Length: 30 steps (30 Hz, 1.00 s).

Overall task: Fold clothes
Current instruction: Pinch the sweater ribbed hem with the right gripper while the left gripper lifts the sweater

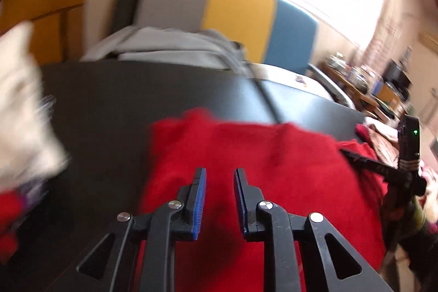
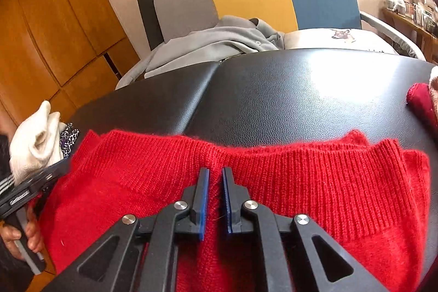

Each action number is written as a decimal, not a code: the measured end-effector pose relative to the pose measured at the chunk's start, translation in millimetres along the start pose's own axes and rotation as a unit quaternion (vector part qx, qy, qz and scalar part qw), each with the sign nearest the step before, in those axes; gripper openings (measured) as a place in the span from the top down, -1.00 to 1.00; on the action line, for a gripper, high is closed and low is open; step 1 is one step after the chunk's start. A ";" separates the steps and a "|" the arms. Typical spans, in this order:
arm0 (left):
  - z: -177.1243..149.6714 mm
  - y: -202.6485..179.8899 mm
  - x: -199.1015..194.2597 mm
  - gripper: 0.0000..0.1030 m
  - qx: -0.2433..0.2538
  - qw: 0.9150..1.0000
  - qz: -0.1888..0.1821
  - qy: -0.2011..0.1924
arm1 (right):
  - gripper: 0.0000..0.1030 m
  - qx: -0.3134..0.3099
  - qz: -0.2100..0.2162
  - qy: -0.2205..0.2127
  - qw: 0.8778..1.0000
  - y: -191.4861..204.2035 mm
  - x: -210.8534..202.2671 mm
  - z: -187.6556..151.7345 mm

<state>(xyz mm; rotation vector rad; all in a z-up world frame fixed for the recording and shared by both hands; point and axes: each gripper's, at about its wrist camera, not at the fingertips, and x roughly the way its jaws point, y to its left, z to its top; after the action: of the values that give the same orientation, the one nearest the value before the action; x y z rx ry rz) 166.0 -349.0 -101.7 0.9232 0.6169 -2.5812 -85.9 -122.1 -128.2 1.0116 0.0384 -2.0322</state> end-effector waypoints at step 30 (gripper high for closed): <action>-48.0 64.2 -42.6 0.03 -0.063 0.978 -0.189 0.068 | 0.82 0.014 0.017 -0.003 1.000 -7.2 -2.9 3.4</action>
<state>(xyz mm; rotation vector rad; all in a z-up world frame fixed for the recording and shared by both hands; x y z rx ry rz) 250.3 -373.0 -125.4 1.0296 1.0737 -2.7758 -92.2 -116.7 -126.2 1.0173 -0.0093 -2.0095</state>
